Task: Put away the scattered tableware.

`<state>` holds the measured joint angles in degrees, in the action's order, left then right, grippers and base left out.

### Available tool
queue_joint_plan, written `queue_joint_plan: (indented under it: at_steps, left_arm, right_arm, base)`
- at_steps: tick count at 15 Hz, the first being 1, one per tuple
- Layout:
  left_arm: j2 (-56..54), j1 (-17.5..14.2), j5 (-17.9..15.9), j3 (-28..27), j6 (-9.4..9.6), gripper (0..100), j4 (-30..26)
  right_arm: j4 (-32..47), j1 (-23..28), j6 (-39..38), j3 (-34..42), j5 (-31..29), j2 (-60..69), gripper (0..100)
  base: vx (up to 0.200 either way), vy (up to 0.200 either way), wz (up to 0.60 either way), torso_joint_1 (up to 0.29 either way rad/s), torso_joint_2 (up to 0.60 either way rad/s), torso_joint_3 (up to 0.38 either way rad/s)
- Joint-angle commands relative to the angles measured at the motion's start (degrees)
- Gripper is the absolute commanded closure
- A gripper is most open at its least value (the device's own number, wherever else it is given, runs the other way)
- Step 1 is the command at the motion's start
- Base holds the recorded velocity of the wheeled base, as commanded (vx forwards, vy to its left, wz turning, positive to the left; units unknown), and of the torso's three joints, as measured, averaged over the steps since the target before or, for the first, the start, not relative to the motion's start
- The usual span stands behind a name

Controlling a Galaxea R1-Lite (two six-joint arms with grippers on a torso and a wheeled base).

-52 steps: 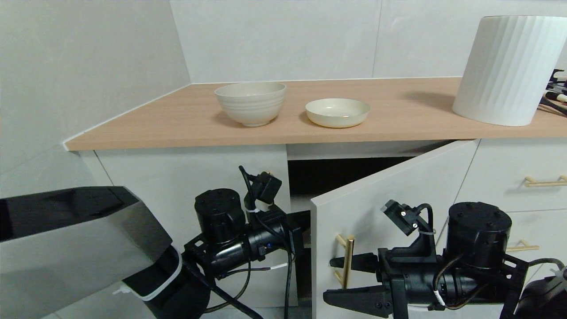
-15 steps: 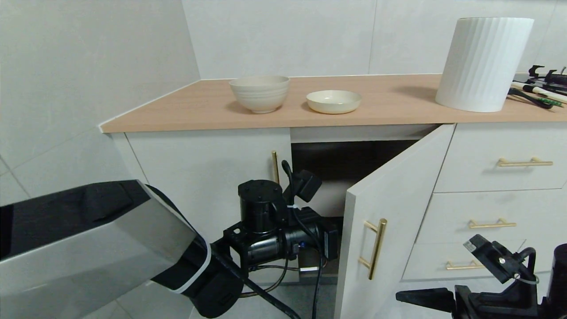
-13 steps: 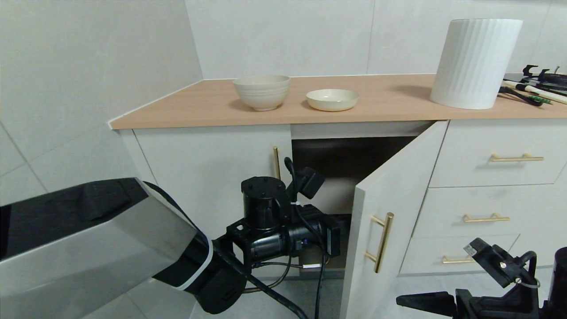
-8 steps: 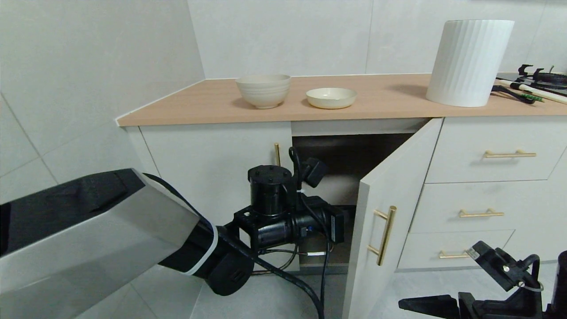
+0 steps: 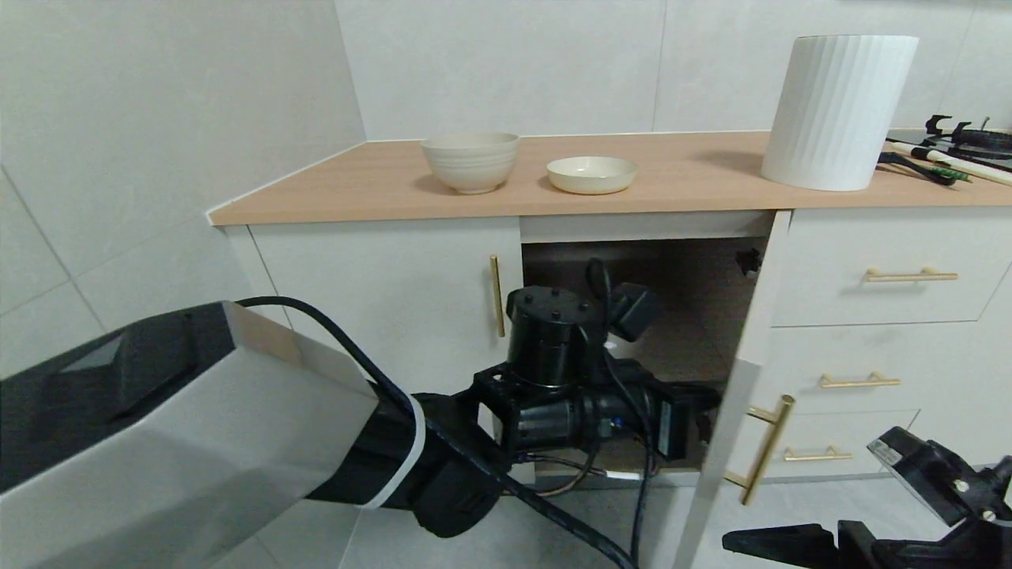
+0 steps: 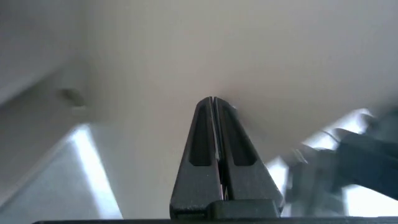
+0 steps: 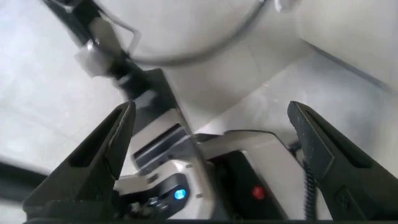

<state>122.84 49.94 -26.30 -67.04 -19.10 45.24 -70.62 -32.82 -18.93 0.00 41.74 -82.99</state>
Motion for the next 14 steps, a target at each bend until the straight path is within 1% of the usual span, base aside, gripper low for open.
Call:
queue_joint_plan:
  at_steps: [1,2,3,4,5,6,7,8,9,10,11,12,13,14]
  left_arm:
    - [-4.19,7.71,0.02,-3.28,0.12,100,-2.96]
    - [-5.95,8.41,0.37,-2.66,0.12,100,-3.05]
    - [-7.44,8.24,1.77,-1.08,0.12,100,-3.05]
    - [-8.67,6.83,3.88,0.59,0.03,100,-2.96]
    - [-9.91,4.55,5.9,3.14,0.12,100,-2.61]
    - [-11.93,2.09,7.49,6.3,0.12,100,-2.52]
    - [-14.04,-0.02,9.16,9.03,0.12,100,-2.61]
    - [-14.04,-0.02,9.16,9.03,0.12,100,-2.61]
    - [-19.66,-4.68,14.61,14.21,0.91,100,-3.14]
    - [-23.79,-7.93,17.24,17.38,1.7,100,-4.37]
    - [-28.19,-11.36,18.38,20.01,2.14,100,-7.27]
    - [-33.02,-15.14,18.82,21.68,2.14,100,-11.84]
    - [-37.06,-18.57,19.18,22.39,2.23,100,-16.76]
    - [-41.63,-22.17,19.26,22.74,2.23,100,-22.21]
  right_arm:
    - [7.6,-4.62,-0.4,0.0,2.29,16.46,0]
    - [12.26,-6.12,-0.4,-0.53,2.38,21.12,0]
    - [17.8,-6.29,-0.4,-2.46,2.38,24.02,0]
    - [22.98,-6.29,-0.4,-4.83,2.47,25.78,0]
    - [27.2,-6.29,-0.32,-7.29,2.47,26.22,0]
    - [29.49,-6.21,-0.32,-9.4,2.12,25.07,0]
    - [29.93,-5.94,-0.23,-10.9,1.24,22.61,0]
    - [29.93,-5.94,-0.23,-10.9,1.24,22.61,0]
    - [30.28,-5.15,-0.14,-15.03,-3.68,17.16,0]
    - [30.28,-4.8,-0.14,-18.72,-8.43,12.68,0]
    - [30.28,-2.87,0.56,-22.59,-11.77,7.23,0]
    - [30.37,0.3,4.08,-25.93,-11.86,2.57,0]
    - [30.89,2.41,8.82,-28.65,-12.12,-1.03,0]
    - [32.48,2.76,11.29,-32.43,-14.76,-4.19,0]
  base:
    - [0.0,0.0,0.0,0.0,0.0,0.0]
    - [0.0,0.0,0.0,0.0,0.0,0.0]
    - [0.0,0.0,0.0,0.0,0.0,0.0]
    - [0.0,0.0,0.0,0.0,0.0,0.0]
    - [0.0,0.0,0.0,0.0,0.0,0.0]
    - [0.0,0.0,0.0,0.0,0.0,0.0]
    - [0.0,0.0,0.0,0.0,0.0,0.0]
    - [0.0,0.0,0.0,0.0,0.0,0.0]
    - [0.0,0.0,0.0,0.0,0.0,0.0]
    - [0.0,0.0,0.0,0.0,0.0,0.0]
    - [0.0,0.0,0.0,0.0,0.0,0.0]
    - [0.0,0.0,0.0,0.0,0.0,0.0]
    - [0.0,0.0,0.0,0.0,0.0,0.0]
    - [0.0,0.0,0.0,0.0,0.0,0.0]
